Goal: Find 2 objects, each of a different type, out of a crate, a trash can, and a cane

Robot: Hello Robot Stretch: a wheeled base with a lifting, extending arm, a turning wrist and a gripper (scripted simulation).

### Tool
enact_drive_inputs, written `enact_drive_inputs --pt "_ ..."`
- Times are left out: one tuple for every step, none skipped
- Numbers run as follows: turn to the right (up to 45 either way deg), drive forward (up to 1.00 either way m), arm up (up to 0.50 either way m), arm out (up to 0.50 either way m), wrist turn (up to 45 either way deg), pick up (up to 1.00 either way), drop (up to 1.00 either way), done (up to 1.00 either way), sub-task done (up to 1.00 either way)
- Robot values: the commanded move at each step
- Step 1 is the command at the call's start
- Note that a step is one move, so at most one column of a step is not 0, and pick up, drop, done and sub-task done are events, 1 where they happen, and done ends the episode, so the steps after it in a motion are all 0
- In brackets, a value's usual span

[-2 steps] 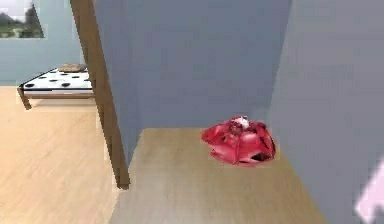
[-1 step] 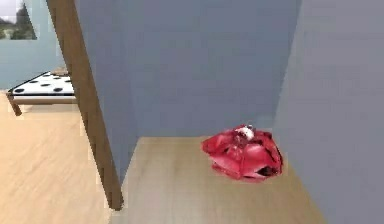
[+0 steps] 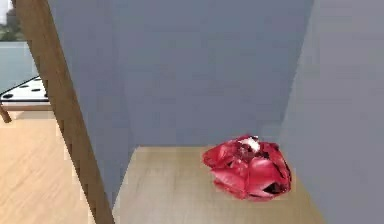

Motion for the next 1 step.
enact_drive_inputs --pt "-27.0 0.0 0.0 0.0 0.0 0.0 0.0 0.0 0.0"
